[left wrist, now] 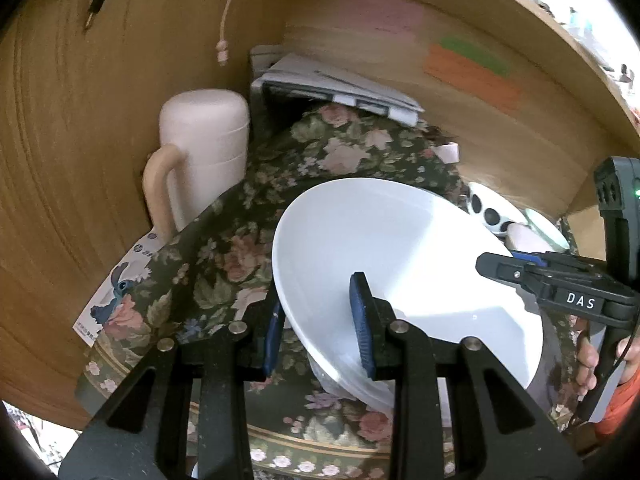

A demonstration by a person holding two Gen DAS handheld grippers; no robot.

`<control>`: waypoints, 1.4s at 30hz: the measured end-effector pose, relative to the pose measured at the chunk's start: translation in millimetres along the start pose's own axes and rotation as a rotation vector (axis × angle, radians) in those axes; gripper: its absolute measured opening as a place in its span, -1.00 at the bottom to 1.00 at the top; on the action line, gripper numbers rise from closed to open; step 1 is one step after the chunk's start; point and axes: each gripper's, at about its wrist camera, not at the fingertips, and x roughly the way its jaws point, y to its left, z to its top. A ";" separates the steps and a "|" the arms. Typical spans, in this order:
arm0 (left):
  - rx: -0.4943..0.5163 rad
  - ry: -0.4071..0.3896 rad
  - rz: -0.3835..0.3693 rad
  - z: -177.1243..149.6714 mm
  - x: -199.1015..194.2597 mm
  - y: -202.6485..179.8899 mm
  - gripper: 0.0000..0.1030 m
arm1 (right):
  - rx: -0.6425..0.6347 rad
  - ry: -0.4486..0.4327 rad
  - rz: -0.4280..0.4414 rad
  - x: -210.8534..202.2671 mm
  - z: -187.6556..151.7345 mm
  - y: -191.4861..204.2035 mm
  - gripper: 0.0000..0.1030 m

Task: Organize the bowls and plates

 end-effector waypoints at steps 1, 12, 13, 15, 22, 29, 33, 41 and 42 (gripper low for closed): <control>0.007 -0.002 -0.002 -0.1 -2.0 -4.0 -0.39 | 0.005 -0.008 -0.004 -5.0 -1.7 -1.8 -0.40; 0.059 -0.004 -0.055 -4.0 -12.5 -42.9 -0.39 | 0.060 -0.058 -0.033 -40.0 -18.2 -21.3 -0.40; 0.062 -0.003 -0.059 -4.6 -12.5 -45.7 -0.39 | 0.064 -0.061 -0.037 -43.3 -20.7 -23.2 -0.40; 0.069 0.000 -0.071 -6.7 -13.5 -53.1 -0.39 | 0.074 -0.067 -0.044 -49.8 -26.0 -27.8 -0.40; 0.099 0.010 -0.111 -15.1 -16.6 -76.2 -0.39 | 0.128 -0.093 -0.065 -71.1 -46.3 -45.8 -0.40; 0.114 0.040 -0.152 -23.5 -13.4 -91.5 -0.39 | 0.164 -0.097 -0.078 -82.7 -63.2 -58.8 -0.40; 0.119 0.062 -0.167 -29.4 -8.5 -97.9 -0.39 | 0.184 -0.087 -0.086 -83.5 -72.5 -64.9 -0.40; 0.125 0.117 -0.180 -43.1 10.2 -106.1 -0.39 | 0.238 -0.045 -0.084 -76.5 -91.7 -77.6 -0.40; 0.126 0.123 -0.181 -44.3 11.7 -105.9 -0.39 | 0.247 -0.040 -0.081 -74.8 -94.2 -79.5 -0.40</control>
